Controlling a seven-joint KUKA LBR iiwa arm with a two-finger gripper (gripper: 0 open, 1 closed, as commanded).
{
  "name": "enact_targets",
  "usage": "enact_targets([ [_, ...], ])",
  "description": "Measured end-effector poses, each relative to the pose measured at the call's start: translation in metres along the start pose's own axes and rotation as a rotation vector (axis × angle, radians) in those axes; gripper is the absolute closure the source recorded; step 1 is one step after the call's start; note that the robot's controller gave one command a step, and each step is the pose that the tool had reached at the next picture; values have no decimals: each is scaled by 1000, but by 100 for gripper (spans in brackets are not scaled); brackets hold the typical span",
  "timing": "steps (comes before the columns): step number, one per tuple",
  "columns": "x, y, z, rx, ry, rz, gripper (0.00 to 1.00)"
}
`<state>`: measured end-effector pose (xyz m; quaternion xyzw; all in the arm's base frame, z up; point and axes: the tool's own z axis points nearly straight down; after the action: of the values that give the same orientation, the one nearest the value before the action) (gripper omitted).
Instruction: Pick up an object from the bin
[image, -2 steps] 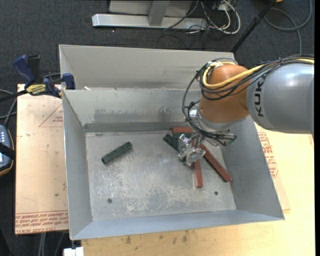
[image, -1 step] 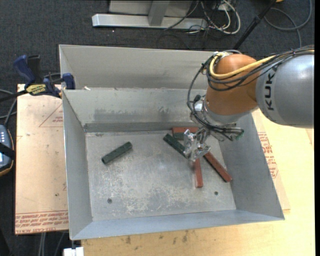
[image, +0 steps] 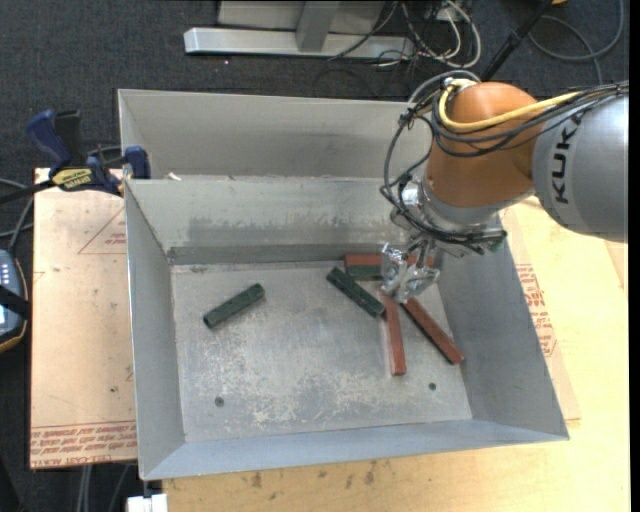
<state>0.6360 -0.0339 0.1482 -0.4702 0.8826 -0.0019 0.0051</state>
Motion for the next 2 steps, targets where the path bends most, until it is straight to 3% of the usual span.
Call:
enact_targets([
  [1,4,14,30,-10,5,72,0],
  [2,4,14,30,-8,4,73,0],
])
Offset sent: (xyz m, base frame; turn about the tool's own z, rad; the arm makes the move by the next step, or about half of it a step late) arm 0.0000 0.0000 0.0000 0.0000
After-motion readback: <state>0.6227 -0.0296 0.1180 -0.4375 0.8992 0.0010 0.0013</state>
